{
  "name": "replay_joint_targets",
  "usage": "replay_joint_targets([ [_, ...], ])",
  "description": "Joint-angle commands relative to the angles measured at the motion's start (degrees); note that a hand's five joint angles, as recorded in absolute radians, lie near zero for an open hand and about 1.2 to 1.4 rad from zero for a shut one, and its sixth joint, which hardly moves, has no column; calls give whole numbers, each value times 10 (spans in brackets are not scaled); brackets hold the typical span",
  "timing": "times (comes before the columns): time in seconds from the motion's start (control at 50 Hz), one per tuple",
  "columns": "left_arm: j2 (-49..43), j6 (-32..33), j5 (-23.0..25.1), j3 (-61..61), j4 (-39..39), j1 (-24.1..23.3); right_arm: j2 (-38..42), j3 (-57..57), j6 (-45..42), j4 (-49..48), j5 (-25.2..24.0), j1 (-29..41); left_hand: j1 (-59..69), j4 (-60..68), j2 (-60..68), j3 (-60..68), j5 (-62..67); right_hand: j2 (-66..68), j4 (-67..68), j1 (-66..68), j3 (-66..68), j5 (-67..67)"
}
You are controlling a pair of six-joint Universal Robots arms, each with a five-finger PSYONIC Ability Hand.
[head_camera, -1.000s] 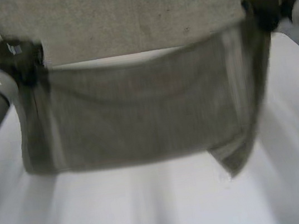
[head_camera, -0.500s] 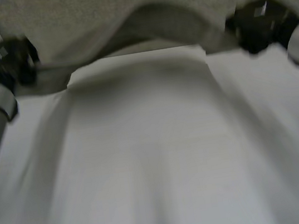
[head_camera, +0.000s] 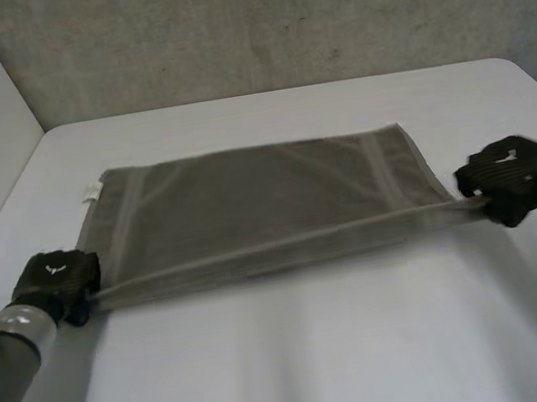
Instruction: Fold the laundry
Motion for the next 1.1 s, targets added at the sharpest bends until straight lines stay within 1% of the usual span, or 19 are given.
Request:
replay_joint_targets([
  [0.02,154,-1,9,-66,-124,4,-81,27,-120,191,-23,-86,136,102,102,102,107,29,33,34,29,23],
  [0.12,266,0,63,-101,-224,4,-106,47,-310,345,-55,-178,136,102,102,102,107,29,33,34,29,23],
  [0.16,287,1,84,-105,-252,3,-107,40,-310,346,-69,-186,136,102,102,102,107,29,33,34,29,23],
  [0.28,278,2,87,-78,-229,7,-77,-7,-239,308,-123,-184,136,102,102,102,107,29,33,34,29,23],
  [0.36,178,0,85,-15,-162,-2,-30,-48,-188,258,-121,-145,136,102,102,102,107,29,33,34,29,23],
  [0.46,58,-7,79,86,-122,-33,55,-132,-80,183,-63,-62,136,102,102,102,107,29,33,34,29,23],
  [0.5,13,-7,71,130,-116,-48,107,-190,-21,139,1,-20,136,102,102,102,107,29,33,34,29,23],
  [0.54,-65,-7,34,214,-110,-72,129,-214,-2,115,28,-5,136,102,102,102,107,29,33,34,29,23],
  [0.6,-102,-8,9,256,-108,-78,174,-256,27,68,65,16,136,102,102,102,107,29,33,34,29,23],
  [0.64,-171,-8,-29,336,-103,-82,193,-274,35,50,79,25,136,102,102,102,107,29,33,34,29,23],
  [0.68,-201,-8,-39,373,-101,-86,213,-294,43,31,91,39,136,102,102,102,107,29,33,34,29,23],
  [0.76,-277,-6,-42,464,-98,-100,259,-346,55,-6,128,67,136,102,102,102,107,29,33,34,29,23],
  [0.96,-364,-8,-40,567,-94,-110,345,-438,53,-33,183,100,136,102,102,102,107,29,33,34,29,23],
  [0.98,-364,-8,-40,568,-94,-110,357,-451,55,-32,191,103,136,102,102,102,107,-27,-23,-22,-27,-33],
  [1.0,-370,-8,-41,575,-93,-112,357,-451,55,-32,191,103,-52,-86,-86,-86,-81,-27,-23,-23,-28,-34],
  [1.02,-372,-10,-44,576,-93,-114,365,-460,55,-31,203,107,-398,-433,-433,-432,-428,-384,-380,-379,-384,-390],
  [1.04,-372,-10,-44,576,-93,-114,370,-466,55,-30,217,110,-402,-436,-436,-436,-431,-671,-667,-666,-671,-677],
  [1.06,-372,-11,-44,575,-93,-115,370,-466,55,-30,217,110,-564,-598,-598,-598,-593,-671,-667,-666,-671,-677],
  [1.1,-372,-13,-44,572,-93,-118,371,-468,57,-30,229,113,-563,-598,-598,-597,-593,-671,-667,-666,-671,-677],
])
